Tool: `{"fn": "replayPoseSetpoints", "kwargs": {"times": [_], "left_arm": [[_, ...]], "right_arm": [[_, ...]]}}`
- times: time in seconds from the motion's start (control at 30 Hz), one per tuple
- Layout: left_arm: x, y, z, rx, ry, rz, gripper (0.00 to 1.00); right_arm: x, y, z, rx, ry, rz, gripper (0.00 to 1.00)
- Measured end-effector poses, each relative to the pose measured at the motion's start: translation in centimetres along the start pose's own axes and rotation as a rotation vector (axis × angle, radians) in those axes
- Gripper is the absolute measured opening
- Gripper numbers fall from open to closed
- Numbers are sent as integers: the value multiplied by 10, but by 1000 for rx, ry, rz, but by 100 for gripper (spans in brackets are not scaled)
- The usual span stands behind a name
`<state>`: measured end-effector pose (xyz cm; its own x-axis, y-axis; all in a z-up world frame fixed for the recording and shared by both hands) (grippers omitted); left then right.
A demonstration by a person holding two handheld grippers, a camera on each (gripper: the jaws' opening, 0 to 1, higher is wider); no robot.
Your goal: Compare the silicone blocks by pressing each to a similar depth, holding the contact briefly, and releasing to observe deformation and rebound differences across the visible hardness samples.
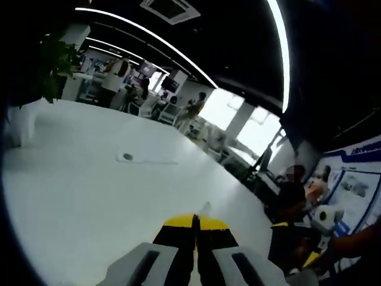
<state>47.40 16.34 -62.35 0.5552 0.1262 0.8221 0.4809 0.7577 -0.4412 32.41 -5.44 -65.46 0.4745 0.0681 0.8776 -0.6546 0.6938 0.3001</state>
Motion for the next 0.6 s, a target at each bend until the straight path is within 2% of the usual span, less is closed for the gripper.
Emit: {"fn": "replayPoseSetpoints", "kwargs": {"times": [0.23,0.47,0.6], "left_arm": [[28,-24,17,-53,-55,-88,0],[60,-42,35,-79,-122,-118,0],[78,-53,46,-98,-161,-170,0]], "right_arm": [[10,2,-6,17,-10,21,96],[22,6,-12,36,-25,41,96],[30,4,-12,36,-37,53,96]]}}
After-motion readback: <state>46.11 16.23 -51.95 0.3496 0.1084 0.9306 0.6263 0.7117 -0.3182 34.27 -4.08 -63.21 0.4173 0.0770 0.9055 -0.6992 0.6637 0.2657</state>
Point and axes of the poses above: the point that each gripper's makers call its tool centre point, and the gripper's own axes: z roughly backward along the fingers, y roughly to its left, x roughly out of its top, the point moved 4 cm from there along z, roughly backward along the fingers, and after that the axes turned 11 degrees about x, right-handed, at the moved point
